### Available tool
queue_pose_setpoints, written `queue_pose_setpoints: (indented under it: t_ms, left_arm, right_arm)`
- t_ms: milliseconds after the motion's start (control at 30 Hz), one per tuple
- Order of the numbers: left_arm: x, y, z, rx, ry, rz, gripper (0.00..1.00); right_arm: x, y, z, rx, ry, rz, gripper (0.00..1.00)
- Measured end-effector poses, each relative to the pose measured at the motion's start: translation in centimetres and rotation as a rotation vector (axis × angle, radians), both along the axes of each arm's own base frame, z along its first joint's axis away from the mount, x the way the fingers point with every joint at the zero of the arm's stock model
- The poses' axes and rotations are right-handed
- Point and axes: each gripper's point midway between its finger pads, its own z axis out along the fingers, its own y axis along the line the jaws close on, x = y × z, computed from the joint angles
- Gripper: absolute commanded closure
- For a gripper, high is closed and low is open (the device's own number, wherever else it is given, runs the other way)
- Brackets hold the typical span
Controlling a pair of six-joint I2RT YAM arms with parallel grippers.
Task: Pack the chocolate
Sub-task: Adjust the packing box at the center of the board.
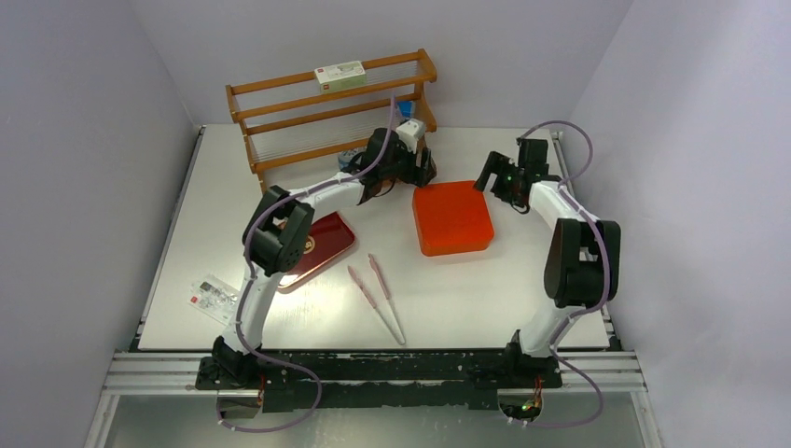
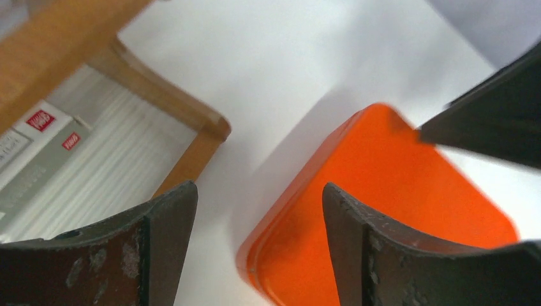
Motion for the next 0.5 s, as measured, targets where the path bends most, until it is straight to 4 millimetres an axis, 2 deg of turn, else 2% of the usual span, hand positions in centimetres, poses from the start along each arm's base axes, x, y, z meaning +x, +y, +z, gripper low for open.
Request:
queue_pose_setpoints:
  t_ms: [133, 200, 333, 400, 500]
  left_arm:
    - [0.1, 0.4, -3.8, 0.063, 0.017, -0.052, 0.22]
    - [-0.3, 0.2, -5.0, 0.075, 0.028, -0.084, 0.22]
    - [-0.8, -0.2, -5.5, 0.078, 0.025, -0.137, 0.24]
    - [-0.9, -0.3, -5.5, 0.081, 0.018, -0.152, 0.25]
    - [-1.1, -0.3, -5.6, 0.089, 0.01, -0.169, 0.28]
  right_arm:
    - [-1.3, -0.4, 2.8, 0.066, 0.0, -0.16, 0.0]
    - [-2.6, -0.2, 4.5, 0.113, -0.014, -0.241, 0.01]
    - [-5.8, 0.6, 6.8, 0.173, -0.007, -0.406, 0.04]
    - [-7.6, 1.0, 7.0, 0.195, 0.018, -0.483, 0.08]
    - [-10.8, 2.0, 5.3, 0.241, 0.06, -0.542, 0.14]
